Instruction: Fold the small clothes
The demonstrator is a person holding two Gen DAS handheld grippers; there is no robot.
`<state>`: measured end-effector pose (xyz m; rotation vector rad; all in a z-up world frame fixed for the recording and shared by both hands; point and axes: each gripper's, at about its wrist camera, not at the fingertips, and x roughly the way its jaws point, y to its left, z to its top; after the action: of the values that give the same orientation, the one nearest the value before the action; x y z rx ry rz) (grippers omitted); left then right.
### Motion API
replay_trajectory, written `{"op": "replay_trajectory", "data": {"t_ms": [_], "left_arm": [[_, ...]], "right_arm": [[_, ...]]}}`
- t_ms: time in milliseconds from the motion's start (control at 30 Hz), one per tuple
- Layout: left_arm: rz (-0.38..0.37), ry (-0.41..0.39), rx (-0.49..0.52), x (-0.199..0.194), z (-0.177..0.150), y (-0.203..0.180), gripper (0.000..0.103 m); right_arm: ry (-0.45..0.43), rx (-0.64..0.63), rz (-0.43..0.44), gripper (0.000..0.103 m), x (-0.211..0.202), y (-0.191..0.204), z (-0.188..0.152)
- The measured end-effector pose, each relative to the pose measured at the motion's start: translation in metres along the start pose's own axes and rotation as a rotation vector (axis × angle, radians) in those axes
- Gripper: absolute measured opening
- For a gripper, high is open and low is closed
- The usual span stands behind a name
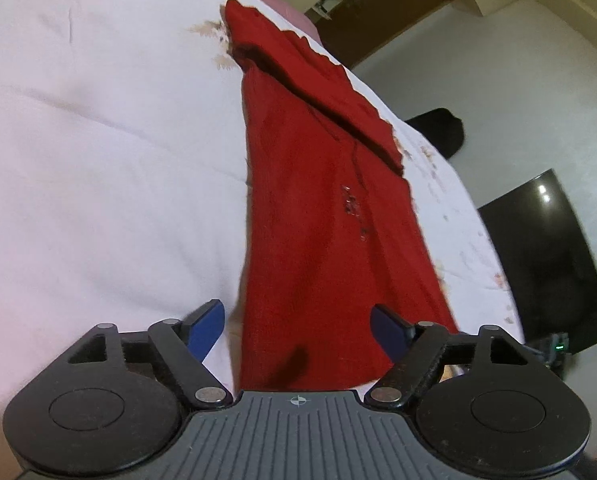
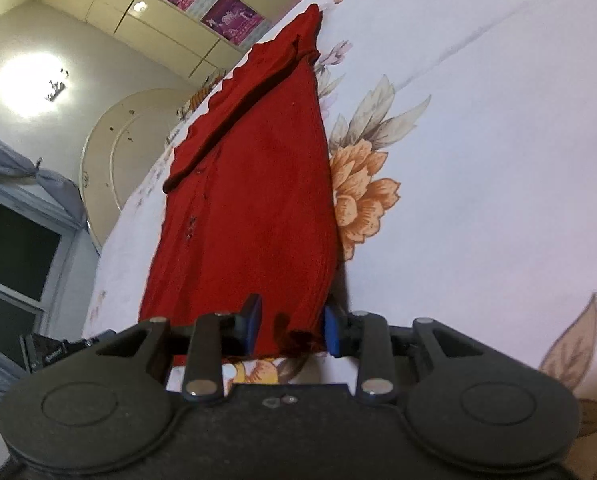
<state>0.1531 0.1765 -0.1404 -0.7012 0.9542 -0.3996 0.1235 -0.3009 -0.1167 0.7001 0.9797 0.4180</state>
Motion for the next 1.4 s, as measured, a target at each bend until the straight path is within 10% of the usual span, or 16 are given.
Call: {"op": "replay_trajectory", "data": {"t_ms": [633, 733, 767, 967, 1100, 1400], "left_arm": [[-0.161, -0.064, -0.264, 0.028, -0.025, 0.031, 0.024], [-0.159, -0.077, -0.253, 0.034, -0.022, 0.023, 0.021], [-0.148, -0.096, -0.238, 0.031, -0.021, 0.019, 0.005], [-0.188, -0.254, -0.161, -0.020, -0.015, 0.003, 0.004], [-0.014, -0.148, -0.171, -0.005, -0.026, 0.028, 0.004], [-0.090, -0.200, -0.221, -0.017, -0.031, 0.030, 0.004]], "right_arm": [[-0.003, 0.135, 0.103, 0.028, 0.018, -0.014, 0.006], [0.008, 0.123, 0.085, 0.015, 0.024, -0.010, 0.010], [0.010, 0.100, 0.063, 0.008, 0.024, -0.006, 0.010], [-0.106, -0.128, 0.042, 0.006, -0.016, 0.047, 0.015], [-0.093, -0.162, -0.026, 0.005, -0.018, 0.031, 0.010], [-0.069, -0.087, -0.072, 0.005, -0.007, 0.010, 0.006]]}}
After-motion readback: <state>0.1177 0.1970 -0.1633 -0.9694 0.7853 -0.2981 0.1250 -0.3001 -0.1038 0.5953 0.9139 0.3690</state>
